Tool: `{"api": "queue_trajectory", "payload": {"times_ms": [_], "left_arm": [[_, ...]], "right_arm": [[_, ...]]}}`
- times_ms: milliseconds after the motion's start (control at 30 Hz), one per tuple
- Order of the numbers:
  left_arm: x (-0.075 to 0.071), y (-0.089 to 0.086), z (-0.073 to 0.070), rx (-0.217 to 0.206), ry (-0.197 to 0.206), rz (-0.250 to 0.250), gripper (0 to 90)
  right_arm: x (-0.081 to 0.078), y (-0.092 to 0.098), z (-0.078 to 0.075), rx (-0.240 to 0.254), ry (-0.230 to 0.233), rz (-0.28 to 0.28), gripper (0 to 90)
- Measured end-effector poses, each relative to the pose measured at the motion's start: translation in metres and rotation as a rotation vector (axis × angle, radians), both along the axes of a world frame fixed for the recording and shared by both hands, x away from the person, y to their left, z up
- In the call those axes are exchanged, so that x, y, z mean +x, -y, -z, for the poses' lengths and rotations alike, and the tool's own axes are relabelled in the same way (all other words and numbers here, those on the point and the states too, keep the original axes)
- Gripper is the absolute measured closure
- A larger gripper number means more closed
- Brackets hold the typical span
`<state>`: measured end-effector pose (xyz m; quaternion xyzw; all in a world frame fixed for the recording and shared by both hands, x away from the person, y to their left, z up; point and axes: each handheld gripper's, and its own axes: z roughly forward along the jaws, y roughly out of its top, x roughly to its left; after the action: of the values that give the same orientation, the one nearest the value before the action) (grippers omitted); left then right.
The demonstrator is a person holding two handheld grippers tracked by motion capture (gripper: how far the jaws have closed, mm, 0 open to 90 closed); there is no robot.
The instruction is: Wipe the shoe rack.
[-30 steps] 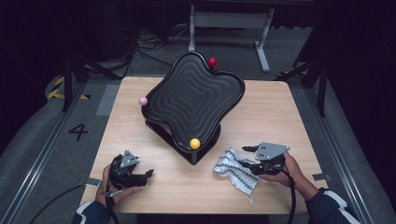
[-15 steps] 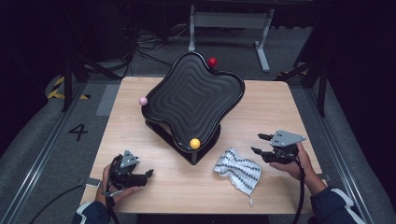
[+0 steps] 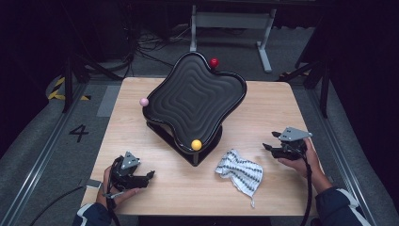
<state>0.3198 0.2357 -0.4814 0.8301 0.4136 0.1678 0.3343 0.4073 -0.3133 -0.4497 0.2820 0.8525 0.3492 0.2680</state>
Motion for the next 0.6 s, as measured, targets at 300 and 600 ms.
{"api": "queue_trajectory", "payload": {"times_ms": [300,600], "left_arm": [[0.001,0.001,0.0,0.005,0.003,0.006,21.9],[0.002,0.003,0.0,-0.005,-0.008,0.007,21.7]], "right_arm": [[0.012,0.019,0.023,0.043,-0.089,0.058,36.6],[0.015,0.028,0.034,0.112,-0.139,0.073,31.4]]}}
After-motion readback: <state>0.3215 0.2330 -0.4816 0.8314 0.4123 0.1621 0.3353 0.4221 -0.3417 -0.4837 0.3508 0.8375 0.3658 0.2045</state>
